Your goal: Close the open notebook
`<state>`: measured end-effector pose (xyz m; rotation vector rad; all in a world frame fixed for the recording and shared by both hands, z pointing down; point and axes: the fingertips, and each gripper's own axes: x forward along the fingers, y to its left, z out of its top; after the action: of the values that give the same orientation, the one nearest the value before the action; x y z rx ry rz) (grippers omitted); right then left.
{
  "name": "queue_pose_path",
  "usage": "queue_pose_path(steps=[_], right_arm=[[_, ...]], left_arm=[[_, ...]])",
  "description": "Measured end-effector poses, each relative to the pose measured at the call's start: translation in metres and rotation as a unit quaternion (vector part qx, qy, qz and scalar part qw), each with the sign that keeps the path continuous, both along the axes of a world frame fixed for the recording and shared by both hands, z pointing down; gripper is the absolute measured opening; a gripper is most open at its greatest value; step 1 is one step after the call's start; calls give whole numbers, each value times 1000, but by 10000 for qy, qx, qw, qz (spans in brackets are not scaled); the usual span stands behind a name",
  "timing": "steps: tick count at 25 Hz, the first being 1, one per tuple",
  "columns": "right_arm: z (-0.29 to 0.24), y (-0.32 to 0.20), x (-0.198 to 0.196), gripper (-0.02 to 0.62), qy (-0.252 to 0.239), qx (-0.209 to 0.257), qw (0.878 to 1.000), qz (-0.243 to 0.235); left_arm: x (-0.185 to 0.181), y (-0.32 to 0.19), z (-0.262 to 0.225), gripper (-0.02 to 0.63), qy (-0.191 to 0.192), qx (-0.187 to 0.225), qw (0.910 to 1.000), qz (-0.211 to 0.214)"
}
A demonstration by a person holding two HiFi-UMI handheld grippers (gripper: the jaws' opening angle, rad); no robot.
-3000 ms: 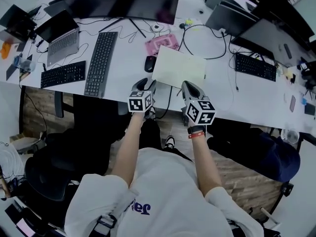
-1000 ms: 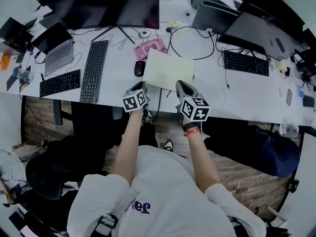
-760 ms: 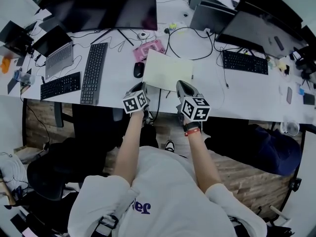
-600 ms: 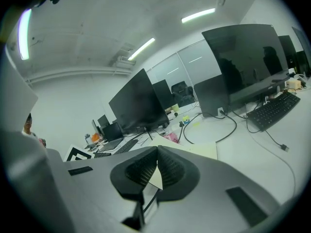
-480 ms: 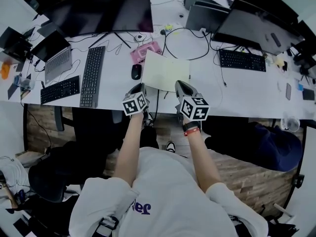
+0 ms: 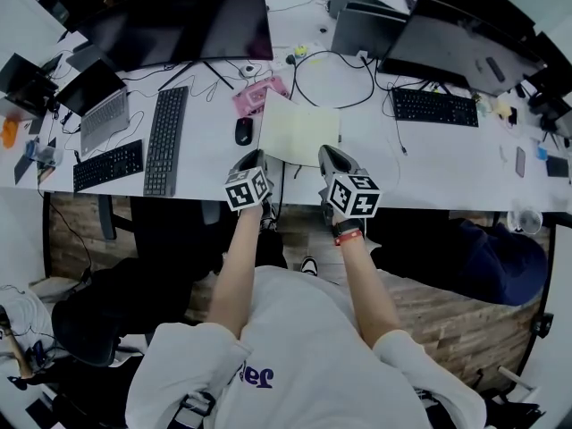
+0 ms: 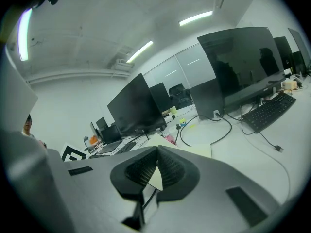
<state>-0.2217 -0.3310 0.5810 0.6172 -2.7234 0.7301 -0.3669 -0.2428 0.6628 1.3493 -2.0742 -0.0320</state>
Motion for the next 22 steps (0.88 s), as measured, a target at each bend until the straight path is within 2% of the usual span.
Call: queue_pose_path(steps=[7,22], right_arm=[[-5,-4,5,14,-69,22,10000,54],[-12,-5,22,14,-156,10,9996,233]], left_arm=[[10,-6,-7,37,-280,-58,9995,155],[36,-17,-23,29,-612,-30,9976,323]])
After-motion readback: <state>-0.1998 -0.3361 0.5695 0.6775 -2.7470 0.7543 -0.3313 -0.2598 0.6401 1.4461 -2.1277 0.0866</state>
